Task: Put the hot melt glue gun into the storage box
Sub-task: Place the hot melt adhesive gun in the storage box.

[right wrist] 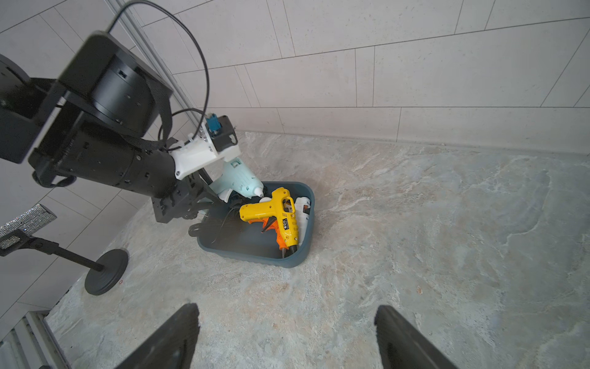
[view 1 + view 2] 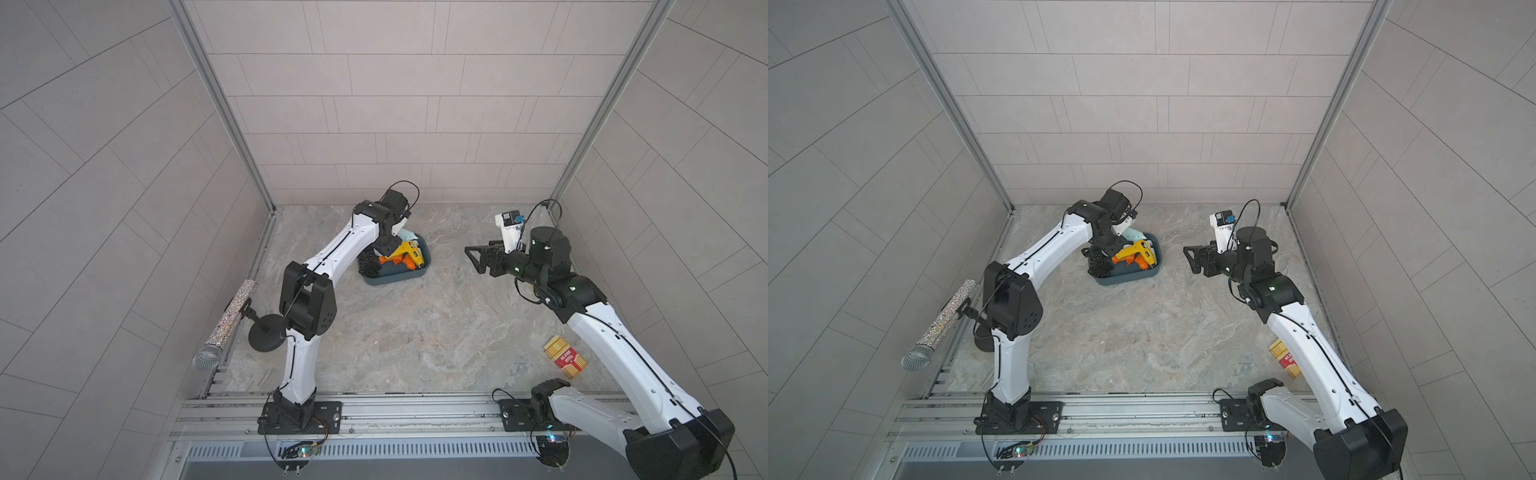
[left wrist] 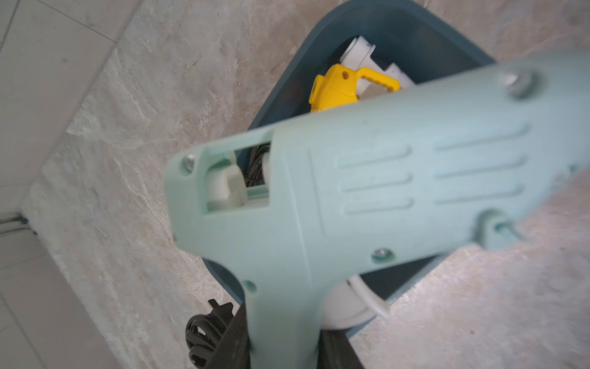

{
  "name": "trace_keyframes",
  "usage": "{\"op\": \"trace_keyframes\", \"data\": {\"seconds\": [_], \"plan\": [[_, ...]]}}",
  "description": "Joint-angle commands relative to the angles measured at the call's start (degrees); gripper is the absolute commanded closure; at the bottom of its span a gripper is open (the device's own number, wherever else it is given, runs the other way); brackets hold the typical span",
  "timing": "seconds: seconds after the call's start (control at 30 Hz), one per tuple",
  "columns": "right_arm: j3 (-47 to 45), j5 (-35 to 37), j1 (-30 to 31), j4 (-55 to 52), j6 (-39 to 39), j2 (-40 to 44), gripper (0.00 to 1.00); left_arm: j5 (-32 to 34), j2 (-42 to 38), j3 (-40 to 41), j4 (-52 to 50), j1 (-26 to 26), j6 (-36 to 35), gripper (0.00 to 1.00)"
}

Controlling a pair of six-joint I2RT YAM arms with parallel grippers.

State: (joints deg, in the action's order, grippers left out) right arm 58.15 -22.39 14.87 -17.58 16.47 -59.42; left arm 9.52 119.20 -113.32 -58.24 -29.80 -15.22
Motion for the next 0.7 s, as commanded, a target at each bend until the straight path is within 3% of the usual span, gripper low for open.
{"op": "trace_keyframes", "data": {"seconds": [0.0,0.07,0.37,0.57,0.67], "plan": [[-0.6,1.2,0.3,-2.4,-0.9,1.4,0.10,10.0,-0.3,1.3,3.3,-2.8,-7.8,1.00],[-0.3,1.2,0.3,-3.4,-1.3,1.5,0.10,12.2,-1.1,5.0,8.0,-4.5,-13.6,1.00],[1.3,1.8,0.7,-7.1,-1.7,1.8,0.10,14.8,0.5,14.4,19.9,-6.3,-24.8,0.99],[3.3,2.9,1.8,-9.1,-2.7,1.1,0.10,16.8,3.3,13.0,22.0,-5.7,-27.1,1.00],[4.3,2.8,2.3,-9.6,-3.2,0.3,0.10,17.1,4.2,12.5,22.4,-5.4,-28.0,0.93]]}}
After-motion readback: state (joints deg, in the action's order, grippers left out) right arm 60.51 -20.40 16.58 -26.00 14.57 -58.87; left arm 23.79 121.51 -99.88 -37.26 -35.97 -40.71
